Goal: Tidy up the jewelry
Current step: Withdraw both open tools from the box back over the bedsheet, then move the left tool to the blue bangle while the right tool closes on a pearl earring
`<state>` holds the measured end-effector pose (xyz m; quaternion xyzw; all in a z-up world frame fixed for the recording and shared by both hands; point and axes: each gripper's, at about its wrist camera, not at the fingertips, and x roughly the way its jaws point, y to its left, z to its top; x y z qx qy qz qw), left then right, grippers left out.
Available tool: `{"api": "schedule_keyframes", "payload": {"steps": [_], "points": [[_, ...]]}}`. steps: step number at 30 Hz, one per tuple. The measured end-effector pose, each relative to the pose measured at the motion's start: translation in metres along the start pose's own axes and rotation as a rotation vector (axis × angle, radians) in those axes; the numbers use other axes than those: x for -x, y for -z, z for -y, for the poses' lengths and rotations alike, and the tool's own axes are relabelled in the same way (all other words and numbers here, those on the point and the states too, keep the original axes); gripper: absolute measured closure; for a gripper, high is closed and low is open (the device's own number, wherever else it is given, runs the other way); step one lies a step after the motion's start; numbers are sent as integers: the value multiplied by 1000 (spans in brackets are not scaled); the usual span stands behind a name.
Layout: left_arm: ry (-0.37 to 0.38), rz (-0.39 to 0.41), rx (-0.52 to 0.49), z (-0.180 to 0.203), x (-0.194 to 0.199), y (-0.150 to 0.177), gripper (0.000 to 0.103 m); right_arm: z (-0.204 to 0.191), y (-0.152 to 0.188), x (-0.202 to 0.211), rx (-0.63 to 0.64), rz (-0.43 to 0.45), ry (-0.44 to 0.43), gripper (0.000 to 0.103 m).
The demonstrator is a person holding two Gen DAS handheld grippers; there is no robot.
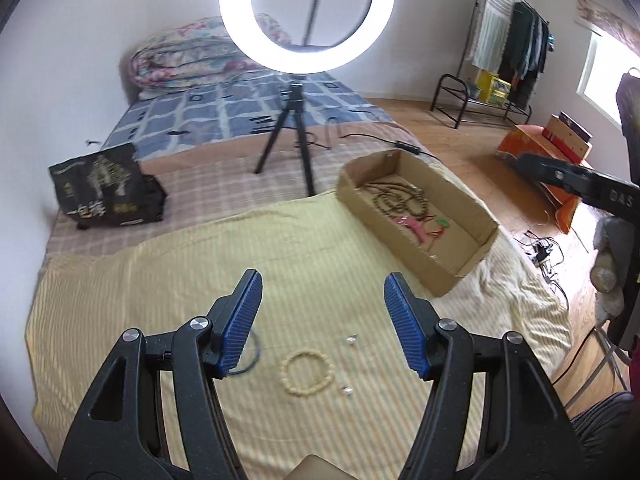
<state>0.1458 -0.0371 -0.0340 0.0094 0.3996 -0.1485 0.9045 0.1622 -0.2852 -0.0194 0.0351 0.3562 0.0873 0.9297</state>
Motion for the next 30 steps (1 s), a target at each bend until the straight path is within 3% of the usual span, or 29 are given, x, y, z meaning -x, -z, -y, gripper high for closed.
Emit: {"api": "schedule_keyframes", "payload": {"steps": [6,15,24,30], "points": [[-55,-10,61,-47,1,17,38,-25,20,-3,26,-11,-74,10],[-81,-108,129,-90,-32,45,38,-61,62,-27,81,-95,-143,11],[-53,-162,176,-101,-74,76,38,-91,113,-52,192,-204,-180,12],[-94,-161,122,-90,-98,91,38,-105,135,-68,270,-257,-189,12]]}}
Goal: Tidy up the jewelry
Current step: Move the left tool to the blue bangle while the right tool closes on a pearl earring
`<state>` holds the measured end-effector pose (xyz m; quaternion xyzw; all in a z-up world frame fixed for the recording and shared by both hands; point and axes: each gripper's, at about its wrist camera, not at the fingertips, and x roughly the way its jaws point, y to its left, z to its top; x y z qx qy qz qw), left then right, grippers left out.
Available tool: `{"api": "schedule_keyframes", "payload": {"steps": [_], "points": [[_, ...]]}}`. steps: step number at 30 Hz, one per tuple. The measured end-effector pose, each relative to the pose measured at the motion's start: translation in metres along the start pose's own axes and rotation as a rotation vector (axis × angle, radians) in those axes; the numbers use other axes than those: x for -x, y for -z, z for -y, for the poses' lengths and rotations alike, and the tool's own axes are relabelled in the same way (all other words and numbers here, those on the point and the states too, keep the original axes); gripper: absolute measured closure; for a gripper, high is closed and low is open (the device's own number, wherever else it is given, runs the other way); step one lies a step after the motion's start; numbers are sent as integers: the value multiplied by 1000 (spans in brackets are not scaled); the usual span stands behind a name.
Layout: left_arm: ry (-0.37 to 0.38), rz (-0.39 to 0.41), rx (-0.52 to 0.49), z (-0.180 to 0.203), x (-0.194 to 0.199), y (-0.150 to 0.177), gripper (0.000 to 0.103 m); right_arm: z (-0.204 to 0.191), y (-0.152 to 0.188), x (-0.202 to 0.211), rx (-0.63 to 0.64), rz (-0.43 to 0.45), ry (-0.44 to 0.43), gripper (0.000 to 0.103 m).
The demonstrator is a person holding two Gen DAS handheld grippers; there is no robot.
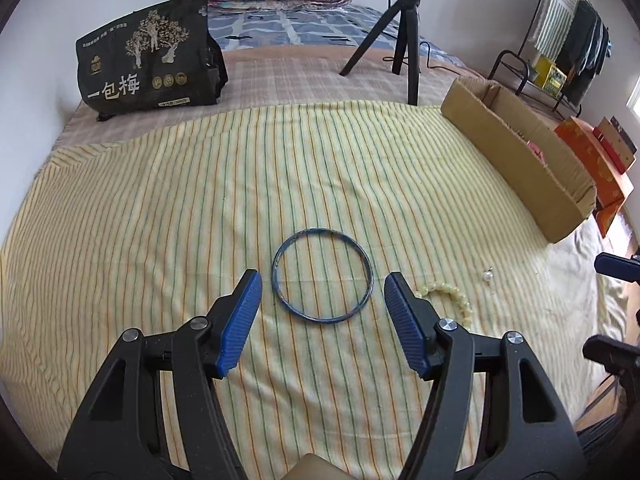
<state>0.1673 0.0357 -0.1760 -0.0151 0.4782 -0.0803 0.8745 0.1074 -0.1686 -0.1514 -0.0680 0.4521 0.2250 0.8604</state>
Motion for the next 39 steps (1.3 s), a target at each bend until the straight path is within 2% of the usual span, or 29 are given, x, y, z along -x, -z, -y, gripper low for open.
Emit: {"api": "schedule_keyframes", "payload": {"steps": [4,10,23,24,26,32,34,36,39], "points": [[-20,-2,-43,8,-11,0,38,-6,3,-15,24,-34,-22,18],[-63,-11,-37,8,-28,-1,37,-9,5,-30,21,-71,-42,18],[-75,-29,-68,15,-47,-1,37,-11,5,-43,14,-93,-62,20],[-80,-28,-70,14,-48,-2,36,-12,5,-43,15,-94,-63,21],[-93,-24,-67,12,-49,-2,25,-13,5,-46,16,-97,-64,22],[-42,-10,-24,-1,-52,1,23,-17,12,-61,35,-148,-84,44],[-45,-5,-31,0,-52,2,23,-20,14,-66,51,-164,-90,55],[-43,-2,-31,0,-51,3,23,-24,15,-70,66,-175,-97,61],[-38,4,-39,0,-51,4,23,-28,15,-72,86,-175,-94,63]]}}
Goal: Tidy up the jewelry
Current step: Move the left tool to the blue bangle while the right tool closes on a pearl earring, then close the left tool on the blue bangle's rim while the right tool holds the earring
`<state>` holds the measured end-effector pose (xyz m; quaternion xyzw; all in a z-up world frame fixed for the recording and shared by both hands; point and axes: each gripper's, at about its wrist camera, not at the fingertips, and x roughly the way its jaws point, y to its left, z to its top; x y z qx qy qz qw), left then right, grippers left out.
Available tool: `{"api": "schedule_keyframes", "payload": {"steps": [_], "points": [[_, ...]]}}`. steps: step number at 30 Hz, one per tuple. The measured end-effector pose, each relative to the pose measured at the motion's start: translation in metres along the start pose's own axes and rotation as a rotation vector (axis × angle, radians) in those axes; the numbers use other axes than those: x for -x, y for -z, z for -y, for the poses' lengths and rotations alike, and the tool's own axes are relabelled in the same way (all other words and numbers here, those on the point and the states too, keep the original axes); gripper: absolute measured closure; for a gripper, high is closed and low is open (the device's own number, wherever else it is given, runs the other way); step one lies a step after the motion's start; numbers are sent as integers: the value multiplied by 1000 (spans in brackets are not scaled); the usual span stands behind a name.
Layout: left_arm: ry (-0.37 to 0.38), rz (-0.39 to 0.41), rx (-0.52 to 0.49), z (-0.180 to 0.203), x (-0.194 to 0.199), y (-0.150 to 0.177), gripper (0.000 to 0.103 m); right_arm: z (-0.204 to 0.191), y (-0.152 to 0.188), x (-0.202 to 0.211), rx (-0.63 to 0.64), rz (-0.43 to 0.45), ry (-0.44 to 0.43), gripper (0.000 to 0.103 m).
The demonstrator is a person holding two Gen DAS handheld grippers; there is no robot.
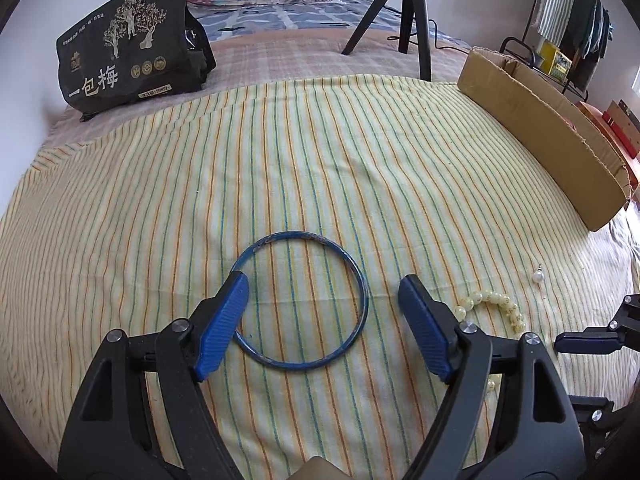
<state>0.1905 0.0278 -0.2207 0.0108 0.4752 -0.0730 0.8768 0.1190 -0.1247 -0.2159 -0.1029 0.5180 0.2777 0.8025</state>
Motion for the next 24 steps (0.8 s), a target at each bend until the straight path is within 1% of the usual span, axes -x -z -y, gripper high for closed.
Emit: {"api": "schedule_keyframes", "payload": {"steps": [2,4,5,7,10,12,14,15,16,17,19,24], "points": [[4,1,0,-1,0,0,23,-1,-1,-1,1,2,-3,65],[11,2,0,-1,1,1,23,-2,-4,-2,-4,5,-11,70],[11,3,1,-2,1,1,25,-2,-5,-2,-3,5,-13,71],[9,7,0,-3,2,2,28,-4,-6,-3,7,3,-12,76],[11,11,1,-5,3,3,32,-8,-7,-5,23,0,-5,82],[13,13,7,-7,4,3,37,-10,-8,-7,35,-6,9,85],[11,14,14,-9,5,3,45,-10,-8,-7,28,-4,7,91],[10,14,18,-11,5,3,48,-9,-8,-7,23,-4,1,95],[9,14,22,-12,6,2,54,-9,-8,-6,19,-2,-4,97],[10,14,26,-13,6,2,60,-9,-8,-6,17,0,-7,97],[13,12,35,-16,7,2,65,-10,-8,-6,18,3,-12,97],[19,20,31,-18,6,3,69,-13,-8,-6,30,3,-14,97]]}}
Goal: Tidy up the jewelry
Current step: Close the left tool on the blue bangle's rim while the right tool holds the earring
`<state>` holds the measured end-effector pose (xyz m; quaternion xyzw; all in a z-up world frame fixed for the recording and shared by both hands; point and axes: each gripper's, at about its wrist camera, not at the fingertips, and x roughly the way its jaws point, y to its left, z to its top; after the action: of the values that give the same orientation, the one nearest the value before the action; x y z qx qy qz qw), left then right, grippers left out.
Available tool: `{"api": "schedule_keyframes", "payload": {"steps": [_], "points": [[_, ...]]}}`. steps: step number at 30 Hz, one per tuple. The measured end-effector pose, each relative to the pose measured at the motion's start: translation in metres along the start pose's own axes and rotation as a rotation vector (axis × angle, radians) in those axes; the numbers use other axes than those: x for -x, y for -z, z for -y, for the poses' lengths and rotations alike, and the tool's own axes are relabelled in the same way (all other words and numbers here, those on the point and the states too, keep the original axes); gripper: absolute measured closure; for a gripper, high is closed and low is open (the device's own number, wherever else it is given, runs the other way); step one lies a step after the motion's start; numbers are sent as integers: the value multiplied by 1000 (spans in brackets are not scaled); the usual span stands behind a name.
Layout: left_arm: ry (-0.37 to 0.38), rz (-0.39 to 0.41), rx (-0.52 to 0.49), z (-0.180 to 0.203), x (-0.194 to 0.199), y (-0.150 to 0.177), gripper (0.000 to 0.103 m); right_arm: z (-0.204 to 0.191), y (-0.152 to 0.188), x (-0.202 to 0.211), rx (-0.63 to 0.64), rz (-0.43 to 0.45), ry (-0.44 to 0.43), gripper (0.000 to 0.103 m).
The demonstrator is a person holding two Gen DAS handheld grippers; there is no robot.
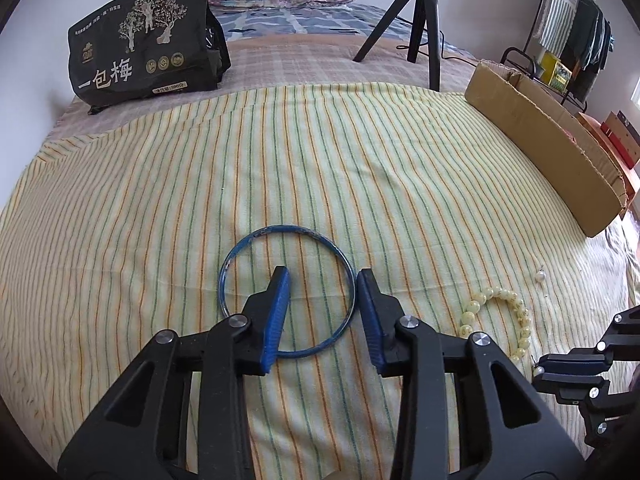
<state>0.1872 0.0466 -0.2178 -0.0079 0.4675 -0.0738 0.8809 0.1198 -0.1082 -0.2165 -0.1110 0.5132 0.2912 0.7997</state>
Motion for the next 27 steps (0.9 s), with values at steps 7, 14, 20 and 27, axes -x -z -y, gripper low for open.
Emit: {"api": "schedule_keyframes", "payload": {"steps": [7,14,20,27], "points": [[44,7,40,-10,2,0,75,0,0,0,2,0,-3,97],[31,25,49,-18,8,-4,46,1,-2,-2,-3,-6,-6,97],[-72,31,23,-16,11,-5,40,2,-2,-1,-6,-7,-13,97],[-165,20,-2,-21,4,-4,22,5,-2,-1,-19,-3,-21,97]]}}
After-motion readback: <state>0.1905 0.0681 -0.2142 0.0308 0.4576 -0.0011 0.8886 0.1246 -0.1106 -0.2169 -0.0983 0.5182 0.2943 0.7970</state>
